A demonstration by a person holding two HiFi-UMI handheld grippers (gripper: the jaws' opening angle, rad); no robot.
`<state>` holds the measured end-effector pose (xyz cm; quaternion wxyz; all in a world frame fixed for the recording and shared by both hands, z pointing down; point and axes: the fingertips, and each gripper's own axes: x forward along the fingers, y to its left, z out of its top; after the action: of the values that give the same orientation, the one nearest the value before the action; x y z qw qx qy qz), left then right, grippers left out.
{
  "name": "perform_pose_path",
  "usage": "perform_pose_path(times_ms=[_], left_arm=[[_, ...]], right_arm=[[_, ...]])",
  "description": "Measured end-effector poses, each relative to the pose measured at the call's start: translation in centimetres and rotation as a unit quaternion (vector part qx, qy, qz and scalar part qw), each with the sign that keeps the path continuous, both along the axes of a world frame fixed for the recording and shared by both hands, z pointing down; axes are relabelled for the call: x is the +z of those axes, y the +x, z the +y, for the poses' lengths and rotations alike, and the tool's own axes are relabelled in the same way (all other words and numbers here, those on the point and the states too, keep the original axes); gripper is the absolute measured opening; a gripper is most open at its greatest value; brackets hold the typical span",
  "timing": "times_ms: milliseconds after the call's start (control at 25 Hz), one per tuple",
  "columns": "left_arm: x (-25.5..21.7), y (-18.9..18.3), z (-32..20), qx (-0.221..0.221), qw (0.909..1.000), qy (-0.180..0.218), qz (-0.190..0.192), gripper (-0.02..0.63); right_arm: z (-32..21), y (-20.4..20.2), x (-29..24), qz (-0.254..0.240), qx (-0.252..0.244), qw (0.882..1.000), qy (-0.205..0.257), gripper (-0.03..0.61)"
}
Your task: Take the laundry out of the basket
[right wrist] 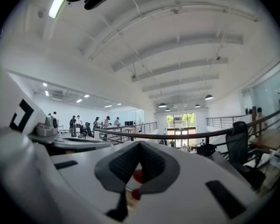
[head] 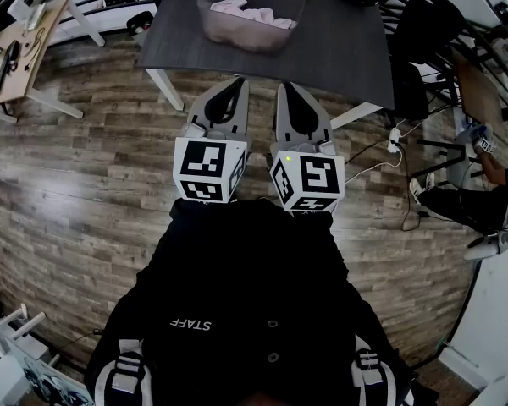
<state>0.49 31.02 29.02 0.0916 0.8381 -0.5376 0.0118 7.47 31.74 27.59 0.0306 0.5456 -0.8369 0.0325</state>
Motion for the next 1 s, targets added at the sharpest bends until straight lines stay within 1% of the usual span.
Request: perform_pose_path(times_ms=[240,640,840,1000], left_arm=[[1.4,-1.1,-0.6,0.008,0.9999,-0.01,-0.002,0.0],[4.4,-3.9,-1.4,0.017,0.9993,-0.034,0.003,0.0],[5.9,-6.2,-1.9,0.006,0.999,-0.044,0.002,0.0],[6.2,-8.0,-2.3,-0.006,0.9989,-0.045,0.006,0.0]], right_arm=[[-0.6,-0.9,0.8,-0.018,-0.003,1.0,0.003,0.012],[-1.3,-3.4,3.8,-0.013,0.013,1.0,-0.024,0.012],[-2.0,-4.4,4.9,-0.012,0.018,0.999,-0.035,0.012],[-2.5,-5.8,4.9,-0.015,0.013,0.999,-0.033,0.012]])
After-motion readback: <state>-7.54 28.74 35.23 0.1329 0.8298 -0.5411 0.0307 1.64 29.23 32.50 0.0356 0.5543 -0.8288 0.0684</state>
